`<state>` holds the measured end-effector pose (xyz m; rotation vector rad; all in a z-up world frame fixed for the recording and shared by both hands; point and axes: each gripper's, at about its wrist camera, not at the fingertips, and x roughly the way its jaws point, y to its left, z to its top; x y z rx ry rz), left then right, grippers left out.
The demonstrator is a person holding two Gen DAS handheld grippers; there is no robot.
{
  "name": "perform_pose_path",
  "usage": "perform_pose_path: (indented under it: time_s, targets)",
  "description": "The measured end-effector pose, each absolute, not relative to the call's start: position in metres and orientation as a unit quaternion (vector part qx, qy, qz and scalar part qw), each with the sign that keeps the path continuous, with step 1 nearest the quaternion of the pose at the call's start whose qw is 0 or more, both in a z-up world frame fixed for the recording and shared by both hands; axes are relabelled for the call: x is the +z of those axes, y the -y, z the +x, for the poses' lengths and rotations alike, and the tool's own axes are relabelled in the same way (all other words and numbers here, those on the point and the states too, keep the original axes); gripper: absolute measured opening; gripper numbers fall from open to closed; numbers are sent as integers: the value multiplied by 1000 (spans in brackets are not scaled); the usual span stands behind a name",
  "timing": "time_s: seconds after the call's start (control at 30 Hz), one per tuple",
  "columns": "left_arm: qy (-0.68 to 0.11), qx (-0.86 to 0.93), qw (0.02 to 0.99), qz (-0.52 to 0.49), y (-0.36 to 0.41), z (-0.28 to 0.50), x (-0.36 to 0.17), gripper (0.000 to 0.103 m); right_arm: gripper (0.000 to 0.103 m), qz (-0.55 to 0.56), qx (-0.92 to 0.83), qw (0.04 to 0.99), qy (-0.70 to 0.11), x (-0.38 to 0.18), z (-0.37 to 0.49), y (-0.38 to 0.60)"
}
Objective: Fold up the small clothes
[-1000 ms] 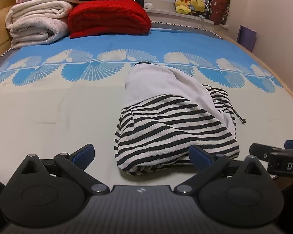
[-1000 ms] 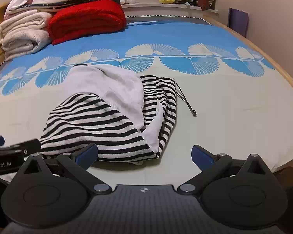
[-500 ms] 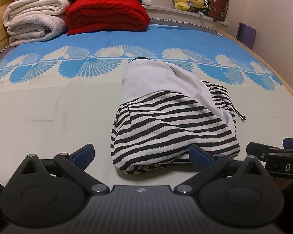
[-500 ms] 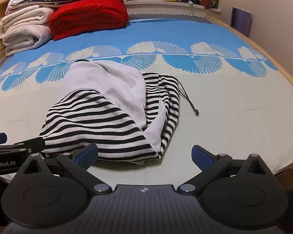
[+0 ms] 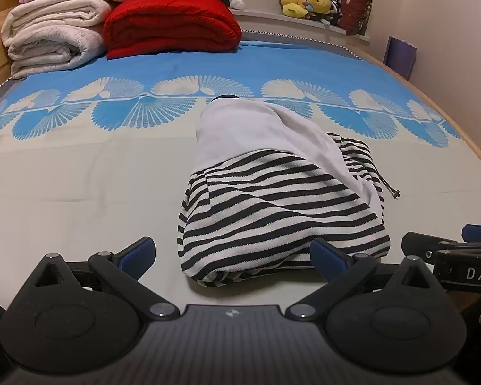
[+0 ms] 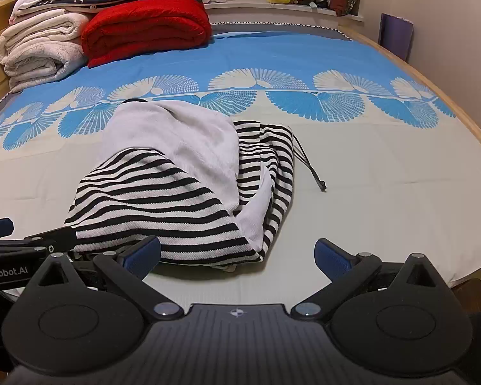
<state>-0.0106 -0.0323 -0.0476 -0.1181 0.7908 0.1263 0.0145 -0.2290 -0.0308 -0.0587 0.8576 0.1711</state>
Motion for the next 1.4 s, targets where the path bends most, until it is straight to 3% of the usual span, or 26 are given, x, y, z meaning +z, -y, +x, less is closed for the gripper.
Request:
perform_pose_path:
  time_s: [1.4]
  targets:
    - [-379, 49, 923, -52, 34, -11, -46, 103, 101, -29, 82, 906, -414, -30, 14, 228]
